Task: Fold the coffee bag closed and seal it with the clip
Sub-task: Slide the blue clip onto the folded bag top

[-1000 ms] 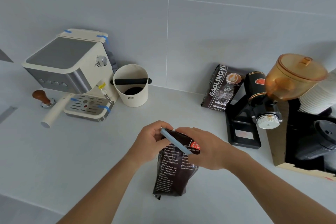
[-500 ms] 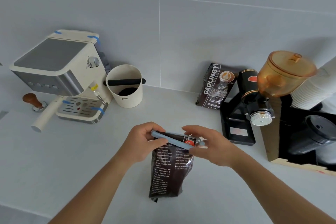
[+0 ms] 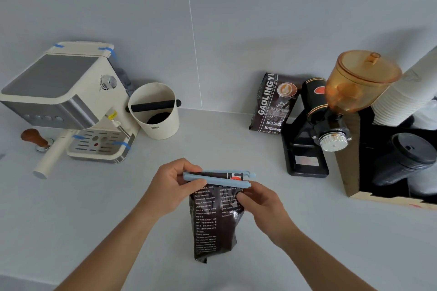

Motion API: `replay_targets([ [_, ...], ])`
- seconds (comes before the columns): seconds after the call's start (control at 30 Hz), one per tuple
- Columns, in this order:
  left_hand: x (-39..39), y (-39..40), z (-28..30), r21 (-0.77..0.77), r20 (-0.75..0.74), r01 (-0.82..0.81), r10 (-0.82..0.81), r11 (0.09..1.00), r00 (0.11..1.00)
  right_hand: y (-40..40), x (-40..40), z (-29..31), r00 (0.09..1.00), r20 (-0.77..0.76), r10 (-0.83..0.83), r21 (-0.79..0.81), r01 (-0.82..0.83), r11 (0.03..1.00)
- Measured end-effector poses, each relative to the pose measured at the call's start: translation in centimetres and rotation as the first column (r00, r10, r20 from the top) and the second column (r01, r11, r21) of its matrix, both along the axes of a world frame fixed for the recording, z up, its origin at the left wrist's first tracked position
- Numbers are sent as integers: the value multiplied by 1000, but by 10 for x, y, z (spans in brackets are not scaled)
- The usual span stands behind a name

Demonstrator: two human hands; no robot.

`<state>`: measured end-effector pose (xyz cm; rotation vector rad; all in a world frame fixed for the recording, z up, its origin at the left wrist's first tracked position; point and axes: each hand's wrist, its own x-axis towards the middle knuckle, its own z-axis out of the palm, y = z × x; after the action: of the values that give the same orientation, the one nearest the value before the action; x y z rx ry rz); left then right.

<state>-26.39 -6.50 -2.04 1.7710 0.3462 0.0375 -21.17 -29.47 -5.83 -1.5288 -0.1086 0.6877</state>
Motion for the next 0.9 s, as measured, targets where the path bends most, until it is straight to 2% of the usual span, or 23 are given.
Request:
replay_targets([
  [0.13, -1, 3, 7, 64, -57, 93, -89, 994, 994, 8, 0, 2, 996, -17, -90, 90, 91, 992],
  [0.23, 3, 5, 17, 212, -104, 202, -183, 956, 978, 14, 0, 5, 989, -50, -136, 123, 141, 982],
  [0.37, 13, 1, 36, 440, -286, 418, -317, 795, 904, 18, -4, 7, 986, -25, -166, 139, 168, 976],
  [0.47, 20, -2, 46, 481, -336, 508, -385, 714, 859, 20, -7, 10, 978, -42, -204, 166, 208, 964],
  [0.6, 23, -6, 50, 445, -284, 491, -402, 749, 870, 20, -6, 16, 957, -70, -283, 183, 291, 939],
  [0.9, 19, -14, 47, 384, -222, 445, -387, 809, 895, 21, -2, 26, 954, -58, -295, 160, 300, 940],
])
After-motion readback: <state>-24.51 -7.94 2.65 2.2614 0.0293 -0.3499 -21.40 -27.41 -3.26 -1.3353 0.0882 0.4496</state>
